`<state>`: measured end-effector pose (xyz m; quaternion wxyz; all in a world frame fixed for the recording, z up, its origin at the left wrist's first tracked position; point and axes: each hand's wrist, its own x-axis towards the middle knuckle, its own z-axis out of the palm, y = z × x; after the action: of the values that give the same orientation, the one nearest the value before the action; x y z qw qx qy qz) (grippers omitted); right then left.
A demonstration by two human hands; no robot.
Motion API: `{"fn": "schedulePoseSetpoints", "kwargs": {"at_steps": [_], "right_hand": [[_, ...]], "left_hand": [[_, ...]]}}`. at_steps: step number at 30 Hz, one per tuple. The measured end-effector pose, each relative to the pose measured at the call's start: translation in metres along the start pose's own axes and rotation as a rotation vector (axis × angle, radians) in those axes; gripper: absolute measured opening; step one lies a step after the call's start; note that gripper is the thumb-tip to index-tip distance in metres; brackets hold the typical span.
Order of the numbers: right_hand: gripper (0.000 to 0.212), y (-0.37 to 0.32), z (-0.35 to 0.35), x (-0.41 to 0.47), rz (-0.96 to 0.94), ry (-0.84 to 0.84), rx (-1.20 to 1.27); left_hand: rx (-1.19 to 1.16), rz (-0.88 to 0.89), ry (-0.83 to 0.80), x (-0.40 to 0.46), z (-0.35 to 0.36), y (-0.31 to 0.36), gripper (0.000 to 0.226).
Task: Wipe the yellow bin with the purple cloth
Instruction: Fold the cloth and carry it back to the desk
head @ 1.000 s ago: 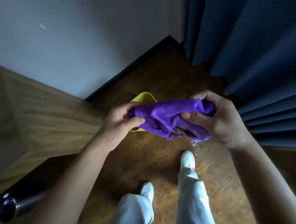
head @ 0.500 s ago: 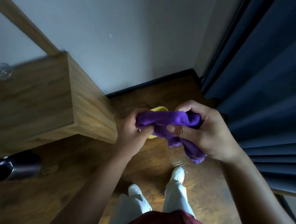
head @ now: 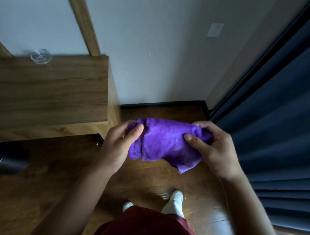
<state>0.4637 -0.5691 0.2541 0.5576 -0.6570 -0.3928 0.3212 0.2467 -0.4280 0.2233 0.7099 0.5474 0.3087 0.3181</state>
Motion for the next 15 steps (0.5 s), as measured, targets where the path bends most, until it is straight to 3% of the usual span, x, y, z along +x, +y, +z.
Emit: {"fn": "schedulePoseSetpoints", "kwargs": {"at_steps": [3,9,12,15], "right_hand": [[0.027,0.004,0.033,-0.001,0.021,-0.037,0.016],[0.043,0.019,0.073,0.029,0.128,-0.246,0.092],[0.023,0.031,0.090,0.056,0.130,-0.294,0.060],[0.017,0.035,0.109,0.094,0.115,-0.262,0.099]], "left_hand": [[0.051,0.064,0.048,-0.012,-0.023,0.010,0.024],[-0.065,0.086,0.149,0.001,-0.059,0.023,0.041],[-0.034,0.072,0.210,0.020,-0.085,0.029,0.040],[0.088,0.020,0.300,0.040,-0.116,0.031,0.029]]}}
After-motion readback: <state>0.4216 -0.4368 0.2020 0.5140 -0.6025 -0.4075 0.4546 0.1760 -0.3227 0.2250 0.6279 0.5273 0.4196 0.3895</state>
